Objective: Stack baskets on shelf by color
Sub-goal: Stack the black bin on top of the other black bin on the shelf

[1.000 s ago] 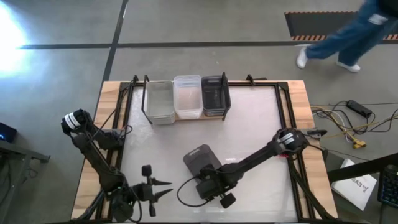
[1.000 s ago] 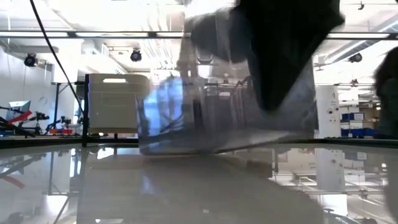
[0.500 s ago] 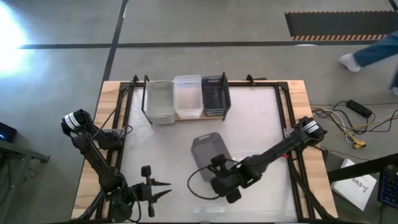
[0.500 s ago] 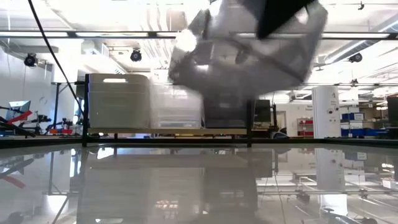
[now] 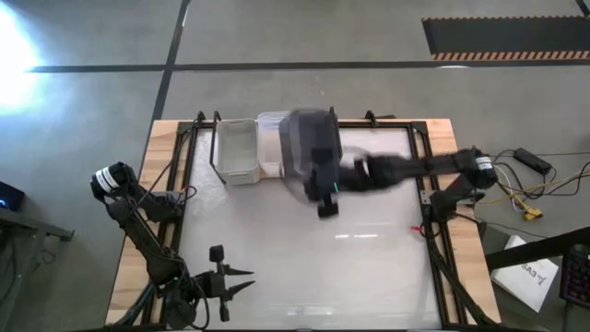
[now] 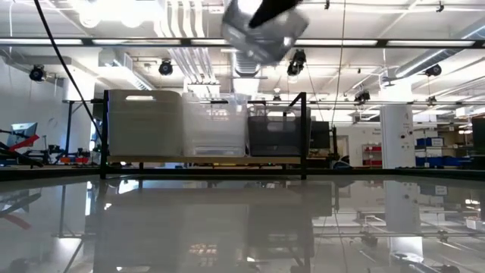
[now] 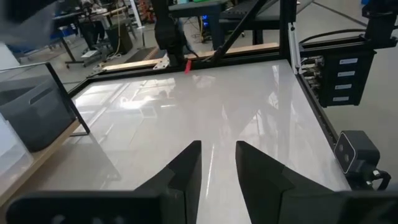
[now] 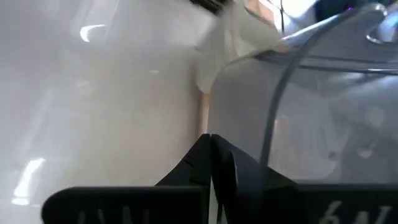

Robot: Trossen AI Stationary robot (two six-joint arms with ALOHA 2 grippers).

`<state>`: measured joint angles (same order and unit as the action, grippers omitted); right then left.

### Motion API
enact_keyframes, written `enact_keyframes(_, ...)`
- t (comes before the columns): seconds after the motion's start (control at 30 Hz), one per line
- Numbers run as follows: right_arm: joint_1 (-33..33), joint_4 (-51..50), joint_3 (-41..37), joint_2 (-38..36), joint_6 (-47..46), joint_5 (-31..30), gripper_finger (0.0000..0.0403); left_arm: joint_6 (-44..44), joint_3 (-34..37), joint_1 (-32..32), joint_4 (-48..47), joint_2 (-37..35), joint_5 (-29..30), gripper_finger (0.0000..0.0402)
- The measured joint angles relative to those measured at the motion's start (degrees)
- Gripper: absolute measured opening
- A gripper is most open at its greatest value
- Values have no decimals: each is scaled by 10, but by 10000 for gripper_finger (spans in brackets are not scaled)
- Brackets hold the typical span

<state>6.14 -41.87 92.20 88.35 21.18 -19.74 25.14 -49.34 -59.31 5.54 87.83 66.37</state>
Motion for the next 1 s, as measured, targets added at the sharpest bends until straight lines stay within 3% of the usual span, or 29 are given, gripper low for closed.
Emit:
enact_keyframes(0.13, -130, 4, 0, 16, 2, 140, 8, 0, 0, 0, 0, 0, 0, 83)
enact_keyframes(0.2, -176, -1, 0, 27, -4, 174, 8, 1, 0, 0, 1, 0, 0, 83)
enact_keyframes(0.5, -243, -59, 0, 52, 12, 204, 8, 1, 0, 0, 5, 0, 0, 83)
enact_keyframes(1.0, -244, -128, 10, 68, -4, 191, 8, 0, 0, 1, 14, 0, 1, 83)
